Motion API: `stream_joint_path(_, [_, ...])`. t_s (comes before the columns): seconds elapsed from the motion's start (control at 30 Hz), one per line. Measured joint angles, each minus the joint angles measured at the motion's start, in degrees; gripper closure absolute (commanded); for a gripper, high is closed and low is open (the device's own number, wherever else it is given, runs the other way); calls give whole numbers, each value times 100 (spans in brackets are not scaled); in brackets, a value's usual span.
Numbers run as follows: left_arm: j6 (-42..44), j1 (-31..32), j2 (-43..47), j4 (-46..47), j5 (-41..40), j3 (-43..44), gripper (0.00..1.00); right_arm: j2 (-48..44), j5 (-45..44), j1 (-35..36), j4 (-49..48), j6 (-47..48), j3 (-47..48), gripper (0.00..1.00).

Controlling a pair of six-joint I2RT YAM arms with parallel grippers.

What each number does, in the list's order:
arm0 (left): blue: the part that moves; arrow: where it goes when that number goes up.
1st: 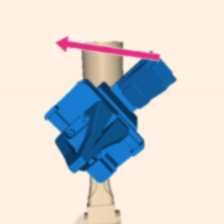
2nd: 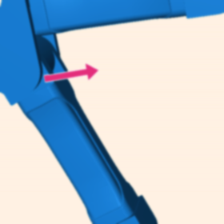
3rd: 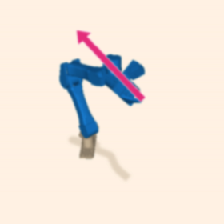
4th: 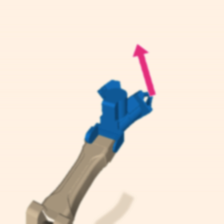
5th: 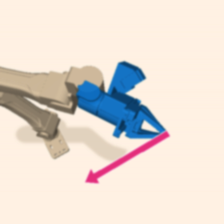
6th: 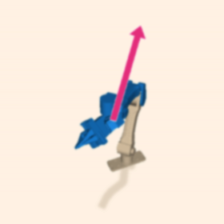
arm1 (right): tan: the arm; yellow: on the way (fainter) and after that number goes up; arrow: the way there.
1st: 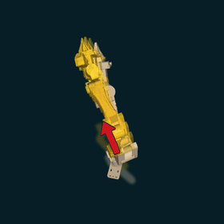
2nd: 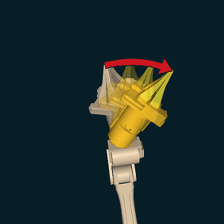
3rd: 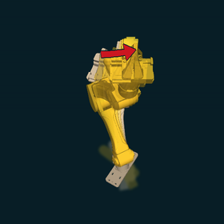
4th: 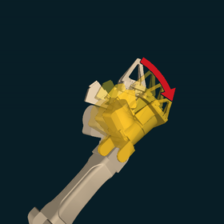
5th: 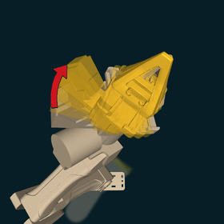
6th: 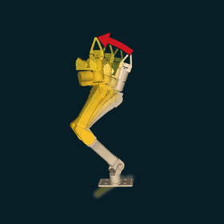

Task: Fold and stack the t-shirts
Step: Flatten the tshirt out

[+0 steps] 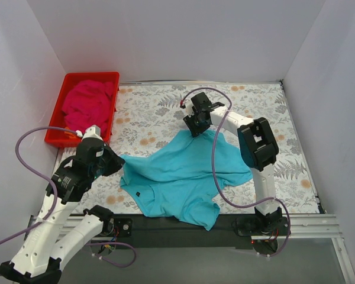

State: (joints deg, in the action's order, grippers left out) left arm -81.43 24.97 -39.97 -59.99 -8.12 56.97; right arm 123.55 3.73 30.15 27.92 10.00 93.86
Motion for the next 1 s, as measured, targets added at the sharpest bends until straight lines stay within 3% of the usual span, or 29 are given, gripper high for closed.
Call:
stream_joint_path(0.03, [2,0,-11,0,-2,0,100,24,-39,9,-7,26,17,76])
stream_joint_path(0.07, [9,0,-26,2,-4,0,100,28,-39,9,-11,37,31,94])
stream_joint_path(0.1, [28,0,-50,4,-15,0,100,33,-57,9,-13,76,35,99])
stream_joint_path(0.27, [315,0,-439,46,-157,153,100,9,-452,20,144,72,166,99])
stream_joint_path(0.43, [708,0,-1322,212,-452,1241,100,-824,-1329,-9,323,-44,175,99])
stream_joint_path(0.6, [793,0,-1316,337,-468,1606,100,-3252,-1891,-70,28,-568,-1191,85])
stream_joint_path(0.7, [682,0,-984,260,-304,1349,100,-4597,-1777,-90,-13,-1145,-2608,73])
stream_joint_path(0.83, [413,0,-400,-151,-22,855,100,-5364,-1091,-87,273,-2044,-4433,52])
stream_joint_path(0.93, [181,0,52,-439,184,610,100,-5803,-575,-83,802,-2610,-5552,44])
stream_joint_path(1.0, [37,0,328,-568,330,474,100,-6155,-450,-83,1088,-2780,-5702,42])
